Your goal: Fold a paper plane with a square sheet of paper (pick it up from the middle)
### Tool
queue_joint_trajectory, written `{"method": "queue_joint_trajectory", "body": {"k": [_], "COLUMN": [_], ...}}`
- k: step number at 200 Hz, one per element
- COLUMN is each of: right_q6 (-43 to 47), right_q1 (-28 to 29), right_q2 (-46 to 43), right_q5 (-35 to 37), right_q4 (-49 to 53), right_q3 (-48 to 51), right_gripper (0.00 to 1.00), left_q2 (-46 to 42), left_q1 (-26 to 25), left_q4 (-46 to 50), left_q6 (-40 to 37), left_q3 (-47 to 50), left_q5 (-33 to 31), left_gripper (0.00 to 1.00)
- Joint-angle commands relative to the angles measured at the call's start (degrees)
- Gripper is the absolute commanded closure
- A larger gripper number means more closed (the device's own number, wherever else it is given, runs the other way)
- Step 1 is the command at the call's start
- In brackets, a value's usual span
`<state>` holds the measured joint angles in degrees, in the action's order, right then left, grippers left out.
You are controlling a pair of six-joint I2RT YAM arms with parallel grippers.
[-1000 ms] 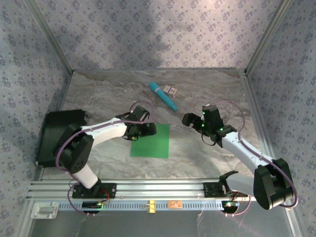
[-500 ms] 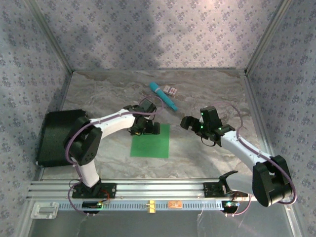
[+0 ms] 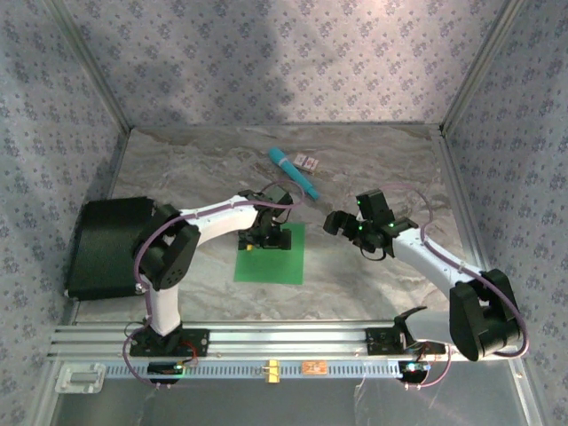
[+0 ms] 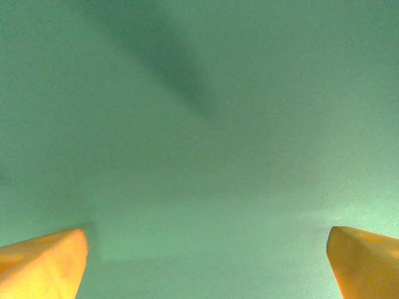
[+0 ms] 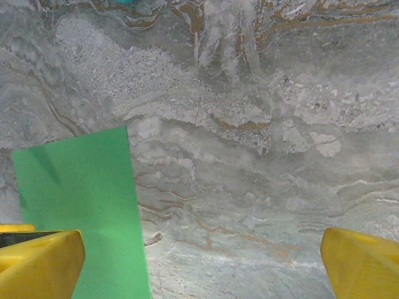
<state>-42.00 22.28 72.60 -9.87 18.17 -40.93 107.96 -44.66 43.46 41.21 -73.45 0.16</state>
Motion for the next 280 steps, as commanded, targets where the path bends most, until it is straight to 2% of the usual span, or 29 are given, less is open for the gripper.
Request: {"method": "queue_joint_trajectory", "body": {"k": [1,70,123,174,280], "right_q6": [0.51,0.55,0.67,0.78,0.45], "right_q1": [0.37,0.31,0.52,0.59,0.74], "right_q2": [0.53,1.04,0.69,0.53,1.21], "right_q5": [0.46,-0.04,-0.15,-0.33,0.02], "right_q4": [1.78,1.59,1.7,1.65,1.94], "right_q3": [-1.37,-1.44,-1.25,-1.41,-1.87], "right_gripper": [0.01,0.01,0.01,0.01,0.01], "left_q2": [1.33,4.64,4.76,3.24,8.72], "left_q1": [-0.45,-1.96,-1.92,-1.96,-2.01], "left_q4": [2.24,5.38,4.88,4.28,2.34], "left_q6": [1.18,2.47,3.32,3.02,2.5], "left_q3": [-2.04,-5.53,-4.01,-4.1,-0.73], "left_q5": [-0.16,-3.01,-3.85,-3.56,-2.12], "left_gripper": [0.02,0.02,0.02,0.02,0.02]}}
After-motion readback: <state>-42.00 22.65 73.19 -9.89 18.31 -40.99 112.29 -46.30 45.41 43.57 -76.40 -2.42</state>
